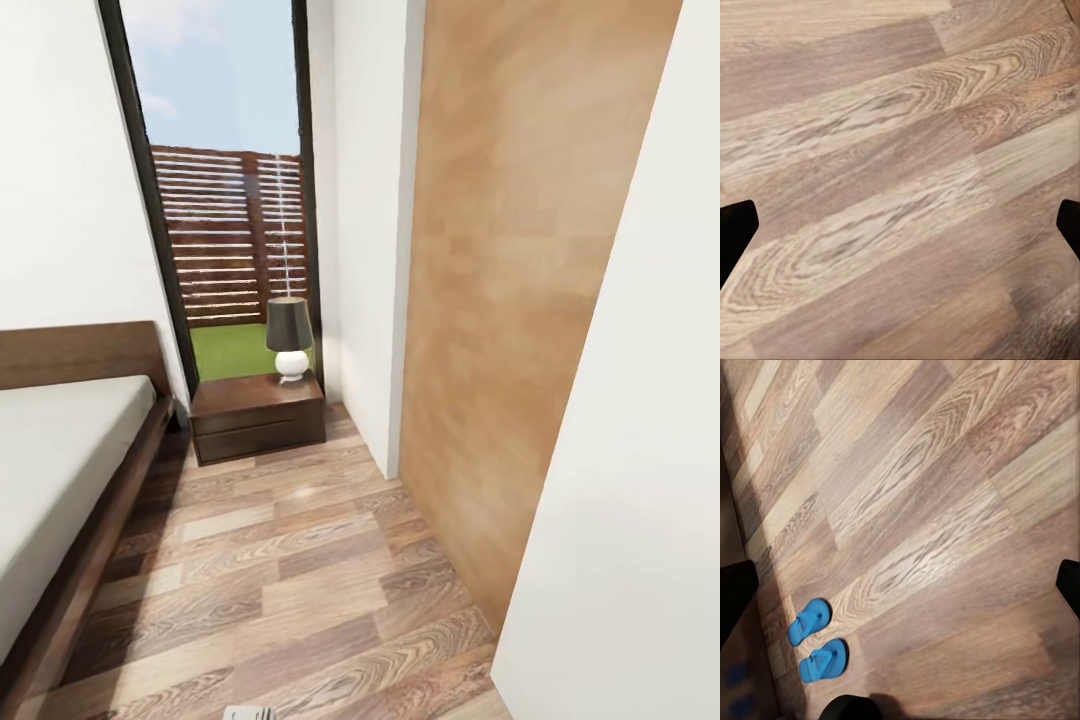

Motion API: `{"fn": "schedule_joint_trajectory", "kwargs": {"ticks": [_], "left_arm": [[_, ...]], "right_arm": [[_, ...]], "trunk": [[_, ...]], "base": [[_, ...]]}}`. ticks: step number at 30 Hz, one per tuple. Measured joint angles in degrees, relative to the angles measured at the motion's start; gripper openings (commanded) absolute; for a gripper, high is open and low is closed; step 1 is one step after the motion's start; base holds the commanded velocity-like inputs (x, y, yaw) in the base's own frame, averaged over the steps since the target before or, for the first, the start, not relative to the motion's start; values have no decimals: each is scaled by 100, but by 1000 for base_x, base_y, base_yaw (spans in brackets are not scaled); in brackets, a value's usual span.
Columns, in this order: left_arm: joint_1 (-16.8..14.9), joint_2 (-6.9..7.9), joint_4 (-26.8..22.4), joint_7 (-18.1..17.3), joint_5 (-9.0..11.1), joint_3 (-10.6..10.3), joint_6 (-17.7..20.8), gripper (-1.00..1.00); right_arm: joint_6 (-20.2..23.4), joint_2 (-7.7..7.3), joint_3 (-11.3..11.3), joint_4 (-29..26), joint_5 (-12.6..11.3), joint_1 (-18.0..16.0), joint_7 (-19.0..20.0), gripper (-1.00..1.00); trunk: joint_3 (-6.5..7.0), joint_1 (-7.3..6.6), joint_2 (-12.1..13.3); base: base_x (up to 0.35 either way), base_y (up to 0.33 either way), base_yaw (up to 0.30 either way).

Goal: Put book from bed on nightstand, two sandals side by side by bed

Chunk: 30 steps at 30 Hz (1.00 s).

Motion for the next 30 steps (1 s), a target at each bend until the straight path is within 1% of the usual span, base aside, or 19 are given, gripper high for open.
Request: {"fn": "schedule_joint_trajectory", "kwargs": {"ticks": [3, 9, 12, 24, 30], "left_arm": [[-2, 0, 0, 1, -1, -3, 0, 100], [0, 0, 0, 0, -3, -2, 0, 100], [0, 0, 0, 1, -3, 1, 0, 100], [1, 0, -1, -2, -1, -2, 0, 100], [0, 0, 3, -5, 2, -3, 0, 100]], "right_arm": [[0, 1, 0, 1, 0, 0, 0, 100], [-1, 2, 0, 1, 0, 0, 0, 100], [0, 3, 0, 1, 0, 0, -1, 100], [0, 1, 1, 0, 0, 0, -1, 100], [0, 2, 0, 0, 0, 0, 0, 100]], "trunk": [[0, 1, 0], [0, -2, 0], [0, 0, 0], [-21, 1, 0], [-25, 1, 0]], "base": [[51, -18, 0], [237, -3, 0], [68, 0, 45], [11, 0, 216], [0, 0, 58]]}}
